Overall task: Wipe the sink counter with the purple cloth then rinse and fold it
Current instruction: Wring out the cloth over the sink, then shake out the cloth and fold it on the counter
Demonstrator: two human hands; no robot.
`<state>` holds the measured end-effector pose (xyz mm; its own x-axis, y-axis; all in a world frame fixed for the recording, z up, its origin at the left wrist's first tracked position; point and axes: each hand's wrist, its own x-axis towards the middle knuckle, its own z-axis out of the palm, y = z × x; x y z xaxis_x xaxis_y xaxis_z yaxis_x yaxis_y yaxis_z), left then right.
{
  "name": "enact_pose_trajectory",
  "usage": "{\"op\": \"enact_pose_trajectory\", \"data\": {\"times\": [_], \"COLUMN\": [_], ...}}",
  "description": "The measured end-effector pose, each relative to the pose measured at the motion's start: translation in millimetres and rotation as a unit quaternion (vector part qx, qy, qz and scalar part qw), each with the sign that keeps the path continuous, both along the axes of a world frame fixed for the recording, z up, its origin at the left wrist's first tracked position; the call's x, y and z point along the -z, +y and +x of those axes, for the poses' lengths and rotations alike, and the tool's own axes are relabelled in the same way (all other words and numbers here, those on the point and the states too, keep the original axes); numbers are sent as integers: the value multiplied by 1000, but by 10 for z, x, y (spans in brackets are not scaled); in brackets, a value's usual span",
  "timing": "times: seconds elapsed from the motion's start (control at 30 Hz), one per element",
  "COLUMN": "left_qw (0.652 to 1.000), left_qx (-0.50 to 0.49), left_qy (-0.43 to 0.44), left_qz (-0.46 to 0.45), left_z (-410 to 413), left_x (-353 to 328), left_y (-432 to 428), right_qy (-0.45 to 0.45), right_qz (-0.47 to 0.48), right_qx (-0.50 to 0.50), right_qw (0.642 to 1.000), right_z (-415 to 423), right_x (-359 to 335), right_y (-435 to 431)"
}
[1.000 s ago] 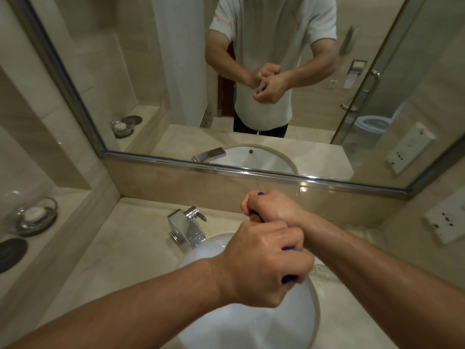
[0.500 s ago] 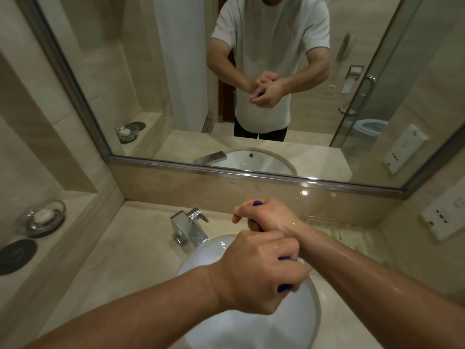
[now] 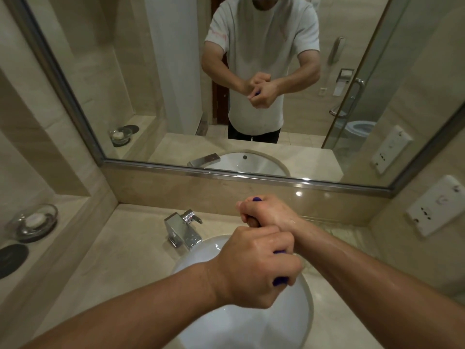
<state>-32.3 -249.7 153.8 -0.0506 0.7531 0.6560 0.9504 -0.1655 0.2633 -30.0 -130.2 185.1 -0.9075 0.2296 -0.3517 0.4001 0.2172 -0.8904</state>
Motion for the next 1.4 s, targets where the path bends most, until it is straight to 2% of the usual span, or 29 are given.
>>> {"op": "enact_pose_trajectory", "data": {"times": [0.17, 0.27, 0.37, 0.43, 0.5, 0.63, 0.7, 0.77, 0.83, 0.87, 0.9, 1.0, 1.03, 1.07, 1.1, 1.13, 1.17, 1.23, 1.27, 1.33, 1.4], "left_qw": [1000, 998, 986, 964, 928, 856, 799, 712, 628, 607, 603, 643, 684, 751, 821, 874, 911, 938, 939, 931, 907], "left_qx": [5, -3, -16, -41, -79, -147, -196, -222, -194, -175, -157, -123, -141, -186, -245, -286, -304, -314, -316, -289, -179], "left_qy": [-7, -58, -153, -245, -342, -472, -537, -623, -707, -733, -748, -743, -707, -628, -513, -392, -279, -145, -134, -222, -381], "left_qz": [22, 35, 68, 100, 125, 151, 189, 236, 260, 252, 229, 136, 111, 85, 50, 20, -1, -11, 3, 24, 15], "left_z": [-32, -60, -103, -149, -174, -144, -166, -254, -353, -396, -425, -470, -466, -458, -448, -434, -416, -397, -410, -459, -531], "left_x": [-59, -118, -158, -185, -210, -218, -193, -176, -172, -174, -167, -108, -85, -73, -65, -60, -68, -113, -148, -262, -400], "left_y": [54, 91, 102, 98, 73, 18, -9, -33, -56, -65, -76, -132, -158, -182, -206, -207, -189, -118, -85, -44, -45], "right_qy": [-10, -30, -40, -29, -8, 31, 19, -14, -18, -7, 13, 95, 114, 127, 139, 152, 167, 198, 213, 235, 248], "right_qz": [-2, -43, -170, -302, -378, -451, -418, -374, -361, -354, -350, -341, -326, -308, -290, -273, -258, -230, -216, -191, -169], "right_qx": [26, 52, 109, 148, 183, 225, 209, 181, 172, 182, 200, 234, 232, 228, 222, 217, 207, 190, 187, 178, 170], "right_qw": [1000, 997, 979, 941, 907, 863, 884, 909, 916, 917, 915, 906, 909, 915, 920, 925, 929, 934, 934, 936, 939], "right_z": [-31, -26, 16, 45, 88, 243, 351, 441, 482, 483, 476, 434, 439, 448, 465, 471, 482, 488, 484, 485, 506], "right_x": [-37, -68, -38, 32, 78, 137, 184, 203, 193, 189, 161, 45, -2, -50, -110, -159, -228, -379, -444, -571, -664], "right_y": [67, 121, 129, 141, 141, 115, 95, 92, 100, 115, 130, 210, 233, 257, 271, 284, 287, 278, 289, 340, 427]}}
